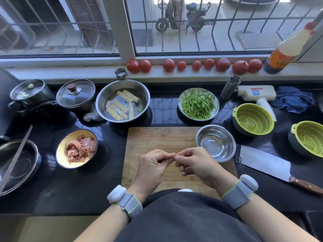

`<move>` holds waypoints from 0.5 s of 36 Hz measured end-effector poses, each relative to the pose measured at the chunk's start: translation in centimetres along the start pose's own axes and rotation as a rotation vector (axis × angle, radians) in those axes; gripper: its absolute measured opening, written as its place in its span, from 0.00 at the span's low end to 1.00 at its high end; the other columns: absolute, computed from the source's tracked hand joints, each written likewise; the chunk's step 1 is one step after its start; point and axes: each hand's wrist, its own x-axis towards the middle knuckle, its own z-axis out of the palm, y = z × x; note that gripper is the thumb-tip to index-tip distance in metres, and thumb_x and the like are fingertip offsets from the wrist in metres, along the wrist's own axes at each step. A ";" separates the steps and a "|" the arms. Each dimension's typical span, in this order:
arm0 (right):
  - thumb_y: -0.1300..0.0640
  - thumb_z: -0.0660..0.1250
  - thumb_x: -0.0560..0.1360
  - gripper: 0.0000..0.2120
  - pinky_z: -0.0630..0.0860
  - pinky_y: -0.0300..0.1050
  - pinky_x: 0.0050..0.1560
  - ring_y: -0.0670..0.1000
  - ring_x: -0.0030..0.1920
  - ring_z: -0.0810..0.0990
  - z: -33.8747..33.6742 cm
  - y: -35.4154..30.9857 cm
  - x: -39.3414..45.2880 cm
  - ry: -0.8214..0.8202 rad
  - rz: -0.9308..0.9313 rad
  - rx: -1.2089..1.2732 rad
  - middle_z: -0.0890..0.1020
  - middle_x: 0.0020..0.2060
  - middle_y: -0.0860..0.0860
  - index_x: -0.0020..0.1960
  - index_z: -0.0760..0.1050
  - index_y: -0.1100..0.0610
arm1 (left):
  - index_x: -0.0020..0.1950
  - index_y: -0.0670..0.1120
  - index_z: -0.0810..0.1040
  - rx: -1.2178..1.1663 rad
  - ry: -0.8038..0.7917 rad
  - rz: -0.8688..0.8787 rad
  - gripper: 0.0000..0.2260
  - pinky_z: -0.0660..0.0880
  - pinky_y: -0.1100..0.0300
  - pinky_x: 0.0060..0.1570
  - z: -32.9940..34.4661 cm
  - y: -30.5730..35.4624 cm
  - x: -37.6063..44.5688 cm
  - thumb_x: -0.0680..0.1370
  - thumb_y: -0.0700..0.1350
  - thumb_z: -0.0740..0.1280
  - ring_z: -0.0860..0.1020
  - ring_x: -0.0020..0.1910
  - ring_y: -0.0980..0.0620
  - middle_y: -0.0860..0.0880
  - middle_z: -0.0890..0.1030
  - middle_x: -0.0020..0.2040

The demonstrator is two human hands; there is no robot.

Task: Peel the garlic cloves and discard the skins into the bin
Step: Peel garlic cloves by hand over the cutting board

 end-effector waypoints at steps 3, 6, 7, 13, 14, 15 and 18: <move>0.66 0.70 0.78 0.06 0.77 0.42 0.30 0.49 0.29 0.76 -0.1 0.0 -0.1 -0.001 0.003 0.010 0.80 0.33 0.55 0.48 0.81 0.70 | 0.47 0.46 0.88 -0.008 -0.005 -0.007 0.07 0.76 0.67 0.46 0.0 0.1 -0.1 0.72 0.36 0.77 0.84 0.44 0.56 0.53 0.85 0.42; 0.66 0.70 0.78 0.05 0.77 0.42 0.30 0.49 0.29 0.76 0.0 0.0 0.0 -0.001 0.008 0.005 0.80 0.32 0.55 0.47 0.81 0.69 | 0.47 0.46 0.88 -0.001 -0.015 -0.011 0.06 0.76 0.67 0.45 0.0 0.1 -0.1 0.72 0.37 0.77 0.84 0.44 0.55 0.53 0.85 0.42; 0.66 0.70 0.78 0.05 0.77 0.42 0.31 0.49 0.29 0.76 0.0 0.0 -0.1 0.000 0.010 0.005 0.80 0.32 0.55 0.47 0.81 0.68 | 0.47 0.46 0.88 -0.004 -0.019 -0.011 0.06 0.76 0.66 0.45 -0.1 0.1 -0.1 0.73 0.37 0.77 0.84 0.44 0.55 0.53 0.85 0.42; 0.67 0.69 0.77 0.04 0.77 0.41 0.31 0.48 0.29 0.76 0.1 0.1 -0.2 -0.001 0.013 0.018 0.80 0.32 0.56 0.46 0.81 0.67 | 0.47 0.47 0.88 -0.002 -0.026 -0.007 0.07 0.77 0.65 0.46 -0.1 0.3 -0.3 0.72 0.38 0.77 0.84 0.43 0.55 0.53 0.85 0.41; 0.67 0.69 0.77 0.04 0.77 0.41 0.31 0.48 0.29 0.76 0.1 0.1 -0.3 0.001 0.012 0.014 0.80 0.32 0.56 0.46 0.81 0.67 | 0.48 0.47 0.88 0.004 -0.027 -0.003 0.07 0.77 0.65 0.45 -0.1 0.2 -0.4 0.72 0.37 0.77 0.84 0.43 0.55 0.53 0.85 0.41; 0.67 0.69 0.77 0.04 0.77 0.41 0.31 0.48 0.29 0.76 0.1 0.2 -0.3 0.004 0.010 0.008 0.80 0.32 0.56 0.45 0.81 0.67 | 0.48 0.47 0.88 0.014 -0.030 0.005 0.07 0.77 0.64 0.45 -0.1 0.2 -0.4 0.72 0.37 0.77 0.84 0.43 0.55 0.53 0.85 0.41; 0.66 0.70 0.77 0.04 0.76 0.42 0.30 0.48 0.29 0.76 0.1 0.3 -0.4 0.012 0.004 -0.027 0.80 0.32 0.56 0.44 0.81 0.66 | 0.48 0.47 0.88 0.059 -0.042 0.039 0.08 0.77 0.65 0.45 -0.2 0.2 -0.4 0.72 0.36 0.77 0.83 0.43 0.56 0.53 0.84 0.41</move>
